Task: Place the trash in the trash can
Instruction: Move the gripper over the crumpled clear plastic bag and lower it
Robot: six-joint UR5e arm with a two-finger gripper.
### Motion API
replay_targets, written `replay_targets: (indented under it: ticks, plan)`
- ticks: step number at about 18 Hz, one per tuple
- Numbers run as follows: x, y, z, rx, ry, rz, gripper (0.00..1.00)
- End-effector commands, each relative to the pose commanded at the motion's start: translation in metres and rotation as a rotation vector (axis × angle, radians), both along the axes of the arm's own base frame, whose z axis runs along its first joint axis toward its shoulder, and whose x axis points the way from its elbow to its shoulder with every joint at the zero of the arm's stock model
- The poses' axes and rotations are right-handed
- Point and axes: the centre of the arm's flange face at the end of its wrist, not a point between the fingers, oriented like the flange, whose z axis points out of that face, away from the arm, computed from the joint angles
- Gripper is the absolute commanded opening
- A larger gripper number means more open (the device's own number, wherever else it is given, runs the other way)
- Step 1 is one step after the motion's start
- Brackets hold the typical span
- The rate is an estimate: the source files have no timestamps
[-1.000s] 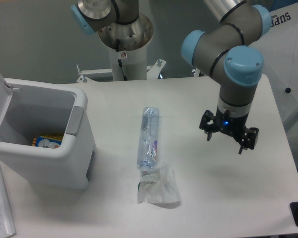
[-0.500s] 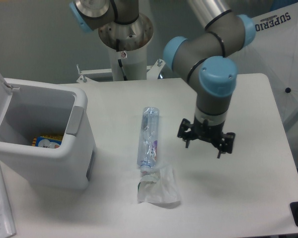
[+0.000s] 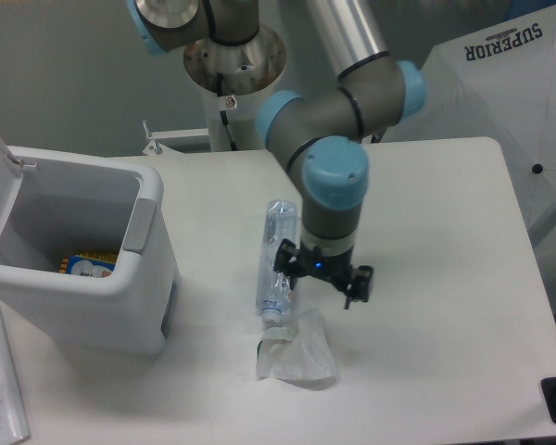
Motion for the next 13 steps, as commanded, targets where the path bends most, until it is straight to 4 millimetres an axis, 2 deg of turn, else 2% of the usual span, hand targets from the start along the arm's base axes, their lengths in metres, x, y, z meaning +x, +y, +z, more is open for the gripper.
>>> replay_targets:
  ticks: [2,6,8,13]
  plan:
    - [0.007,0.015,-0.014,-0.003,-0.004,0.014,1.0]
    - [0.023,0.029,-0.035,-0.098,0.055,-0.013,1.0]
    - [0.029,0.039,-0.038,-0.098,0.064,-0.009,1.0]
    - [0.027,0.051,-0.051,-0.102,0.057,0.045,1.0]
